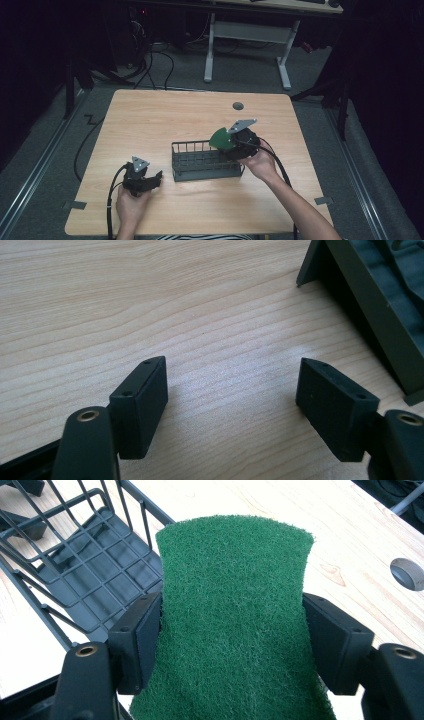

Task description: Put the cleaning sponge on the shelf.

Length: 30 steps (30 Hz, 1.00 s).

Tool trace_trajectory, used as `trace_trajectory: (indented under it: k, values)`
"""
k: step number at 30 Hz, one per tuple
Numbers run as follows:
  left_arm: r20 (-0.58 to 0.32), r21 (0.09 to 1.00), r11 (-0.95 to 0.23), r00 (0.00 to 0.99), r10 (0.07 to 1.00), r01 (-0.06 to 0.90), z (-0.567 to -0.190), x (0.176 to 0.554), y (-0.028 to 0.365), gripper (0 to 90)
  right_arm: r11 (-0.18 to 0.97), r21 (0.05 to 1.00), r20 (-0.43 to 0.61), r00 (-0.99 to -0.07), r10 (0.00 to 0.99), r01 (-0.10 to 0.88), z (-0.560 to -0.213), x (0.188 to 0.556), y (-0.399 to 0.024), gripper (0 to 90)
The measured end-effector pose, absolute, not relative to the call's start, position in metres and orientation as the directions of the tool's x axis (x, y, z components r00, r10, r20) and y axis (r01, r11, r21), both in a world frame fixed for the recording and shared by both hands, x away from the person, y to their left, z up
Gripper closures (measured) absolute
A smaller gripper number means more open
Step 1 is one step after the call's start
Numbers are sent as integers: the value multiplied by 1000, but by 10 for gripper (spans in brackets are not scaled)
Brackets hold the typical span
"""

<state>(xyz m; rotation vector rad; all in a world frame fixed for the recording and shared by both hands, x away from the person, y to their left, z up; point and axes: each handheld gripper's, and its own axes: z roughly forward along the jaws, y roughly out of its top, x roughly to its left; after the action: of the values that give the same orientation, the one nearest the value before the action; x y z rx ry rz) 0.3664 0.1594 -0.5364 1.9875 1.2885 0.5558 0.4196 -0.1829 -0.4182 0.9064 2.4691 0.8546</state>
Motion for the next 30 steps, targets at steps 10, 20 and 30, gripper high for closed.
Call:
trace_trajectory:
  k: [10, 20, 30]
  values:
    - [-16, 744, -266, 415, 910, 612, -536, 366, 159, 294, 603, 664, -128, -728, 674, 442, -419, 418, -176, 299]
    - [-16, 745, -266, 415, 910, 612, -536, 366, 159, 294, 624, 639, -135, -732, 667, 451, -424, 420, -175, 297]
    - [-17, 744, -266, 415, 910, 613, -536, 366, 159, 296, 635, 629, -153, -730, 666, 448, -426, 416, -174, 298]
